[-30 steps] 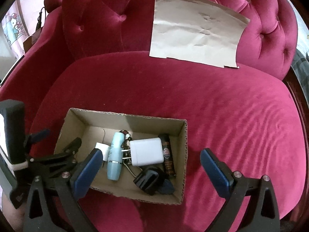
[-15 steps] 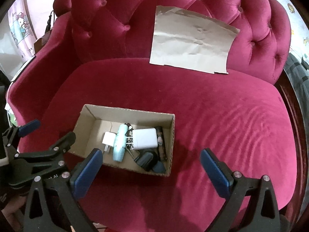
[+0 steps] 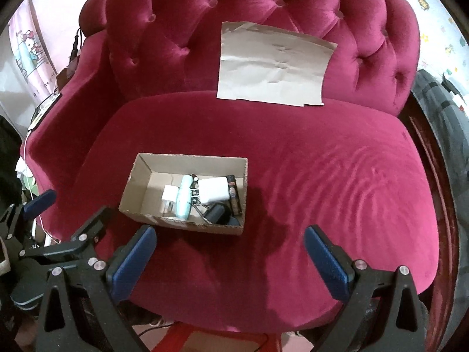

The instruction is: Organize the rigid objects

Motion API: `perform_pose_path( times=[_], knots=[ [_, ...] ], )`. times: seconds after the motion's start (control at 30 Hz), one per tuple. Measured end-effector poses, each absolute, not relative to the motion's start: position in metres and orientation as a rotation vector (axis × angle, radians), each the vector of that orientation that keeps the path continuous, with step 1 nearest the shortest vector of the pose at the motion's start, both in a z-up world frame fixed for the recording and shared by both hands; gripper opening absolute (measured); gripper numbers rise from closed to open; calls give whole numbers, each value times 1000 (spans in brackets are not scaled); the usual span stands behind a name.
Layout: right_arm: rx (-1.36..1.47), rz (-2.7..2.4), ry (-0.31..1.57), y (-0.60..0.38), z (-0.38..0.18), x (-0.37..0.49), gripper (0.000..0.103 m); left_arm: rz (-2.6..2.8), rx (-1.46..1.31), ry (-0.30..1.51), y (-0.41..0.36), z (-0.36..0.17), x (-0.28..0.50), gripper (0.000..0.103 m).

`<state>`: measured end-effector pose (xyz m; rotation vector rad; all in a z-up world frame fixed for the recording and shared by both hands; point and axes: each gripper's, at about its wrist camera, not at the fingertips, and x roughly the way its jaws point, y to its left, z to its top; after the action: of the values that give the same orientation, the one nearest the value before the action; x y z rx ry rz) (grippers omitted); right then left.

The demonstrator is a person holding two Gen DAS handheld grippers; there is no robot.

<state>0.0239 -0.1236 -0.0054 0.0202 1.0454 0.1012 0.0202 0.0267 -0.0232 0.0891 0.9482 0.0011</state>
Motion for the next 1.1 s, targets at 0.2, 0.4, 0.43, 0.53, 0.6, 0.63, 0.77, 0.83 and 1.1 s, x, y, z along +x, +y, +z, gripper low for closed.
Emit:
perform_pose_path(
  times=[0.2,0.4,0.43,0.53,0.6,0.63,0.77,0.83,1.1],
  knots=[
    [31,119,1040,-128,-1,7,103,-16,95,973,15,-23,3,103],
    [5,107,1044,-128,-1,-5,103,-31,138,961,3,-19,-9,103],
    [10,107,1046,-129,-1,-6,103,-32,134,963,3,-18,-10,103],
    [11,106,1044,-131,1,-11,103,-30,131,961,3,-17,-13,103],
    [7,106,1041,-131,3,-13,103,-28,129,961,3,-17,-14,103],
    [5,105,1042,-131,3,-14,103,-28,127,962,4,-17,-14,103],
    [1,102,1038,-128,5,-15,103,-26,129,961,4,-15,-16,103],
    [2,103,1040,-128,6,-15,103,-25,129,961,4,-14,-16,103],
    [4,98,1039,-128,9,-16,103,-22,126,961,3,-12,-19,103]
  ],
)
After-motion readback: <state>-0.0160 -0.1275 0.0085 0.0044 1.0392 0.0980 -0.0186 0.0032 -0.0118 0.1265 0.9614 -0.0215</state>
